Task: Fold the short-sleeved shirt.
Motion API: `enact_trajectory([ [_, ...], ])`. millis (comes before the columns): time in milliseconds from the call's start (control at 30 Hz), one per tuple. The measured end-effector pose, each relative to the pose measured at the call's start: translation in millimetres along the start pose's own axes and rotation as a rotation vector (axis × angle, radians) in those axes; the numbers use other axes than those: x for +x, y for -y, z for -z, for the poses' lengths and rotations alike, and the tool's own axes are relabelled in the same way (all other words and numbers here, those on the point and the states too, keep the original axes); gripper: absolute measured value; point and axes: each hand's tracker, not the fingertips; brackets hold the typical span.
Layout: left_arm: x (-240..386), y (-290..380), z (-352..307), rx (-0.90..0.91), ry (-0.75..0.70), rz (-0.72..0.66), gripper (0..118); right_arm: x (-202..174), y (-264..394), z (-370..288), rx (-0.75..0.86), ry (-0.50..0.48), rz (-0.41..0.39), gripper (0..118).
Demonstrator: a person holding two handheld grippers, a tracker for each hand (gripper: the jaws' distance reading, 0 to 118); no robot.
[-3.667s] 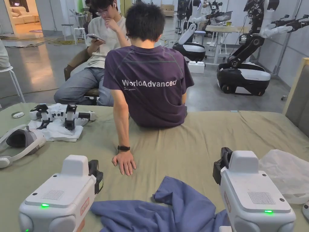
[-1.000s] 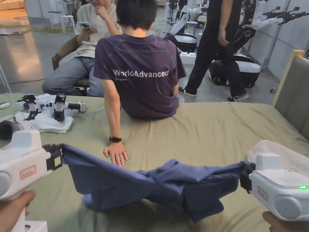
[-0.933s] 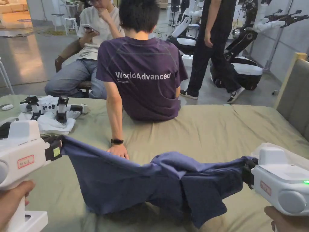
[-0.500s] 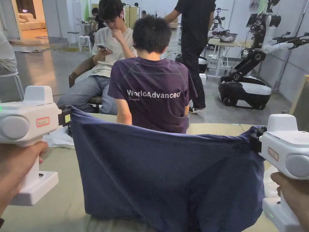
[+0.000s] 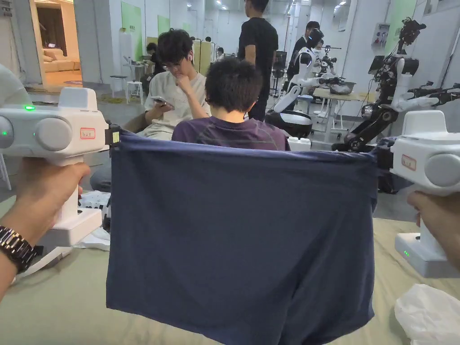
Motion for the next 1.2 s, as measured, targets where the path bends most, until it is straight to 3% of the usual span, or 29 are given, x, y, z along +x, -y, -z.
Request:
enact_trajectory([
  [300, 2, -19, 9, 0.030, -0.019, 0.017, 0, -2, -24, 3, 0.046, 0.012, -0.024, 3],
  [600, 1, 75, -2, -0.078, 0.010, 0.035, 0, -5, 61, -10, -0.071, -0.018, -0.032, 3],
  [800, -6, 135, -48, -0.114, 0.061, -0.017, 0, 0, 114, -50, -0.129, -0.032, -0.027, 3],
  [1100, -18, 160, -137, -0.092, 0.088, -0.069, 0, 3, 136, -129, -0.111, -0.031, -0.072, 3],
  [1200, -23, 169, -153, -0.117, 0.093, -0.085, 0, 0, 143, -152, -0.126, -0.041, -0.055, 3],
])
